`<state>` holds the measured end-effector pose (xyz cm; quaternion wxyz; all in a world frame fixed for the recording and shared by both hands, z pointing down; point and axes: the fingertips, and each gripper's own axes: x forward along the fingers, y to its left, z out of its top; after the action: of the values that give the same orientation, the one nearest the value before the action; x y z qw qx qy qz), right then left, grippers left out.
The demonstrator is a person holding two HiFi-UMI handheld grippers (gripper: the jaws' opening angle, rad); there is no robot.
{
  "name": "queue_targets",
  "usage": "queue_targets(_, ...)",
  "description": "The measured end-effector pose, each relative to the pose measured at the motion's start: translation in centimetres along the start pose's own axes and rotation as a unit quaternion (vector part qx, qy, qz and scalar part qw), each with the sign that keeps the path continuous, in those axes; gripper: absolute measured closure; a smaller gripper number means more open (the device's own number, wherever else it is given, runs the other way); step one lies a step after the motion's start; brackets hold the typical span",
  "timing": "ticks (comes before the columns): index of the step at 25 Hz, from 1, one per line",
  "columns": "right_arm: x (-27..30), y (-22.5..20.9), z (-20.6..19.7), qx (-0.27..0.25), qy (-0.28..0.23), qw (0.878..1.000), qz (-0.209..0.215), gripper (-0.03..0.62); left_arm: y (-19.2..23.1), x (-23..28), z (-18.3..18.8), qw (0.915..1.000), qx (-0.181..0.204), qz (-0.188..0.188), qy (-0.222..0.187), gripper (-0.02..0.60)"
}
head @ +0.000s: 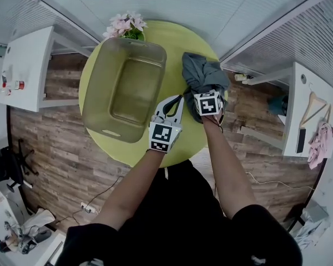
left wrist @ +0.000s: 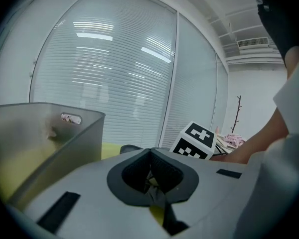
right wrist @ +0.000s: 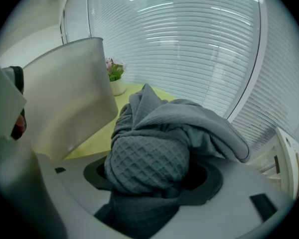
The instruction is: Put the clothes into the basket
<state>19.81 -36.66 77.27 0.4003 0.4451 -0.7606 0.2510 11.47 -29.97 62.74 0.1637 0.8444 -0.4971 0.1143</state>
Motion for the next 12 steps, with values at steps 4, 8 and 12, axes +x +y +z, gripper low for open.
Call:
queue_targets(4,-2.7,0.1,0.2,0.008,-0.016,1.000,-0.004,0.250,-1.1,-1.1,1.7,0.9996,0.005,-0.019,-0.018,0.572)
queue_targets(8,-5.2,0.5,0.3,0.025,-0.024,0.999,-0.002,0.250,-1.7,-2.4,2.5,0.9990,0.018,-0.032,-0.024,0.572)
queue_targets(12,-7.9,1.3,0.7,0.028,-0.034,0.999,-0.004,0.249,-2.1,-3.9,2.7,0.9986,0.030,-0.038,-0.019,0.572)
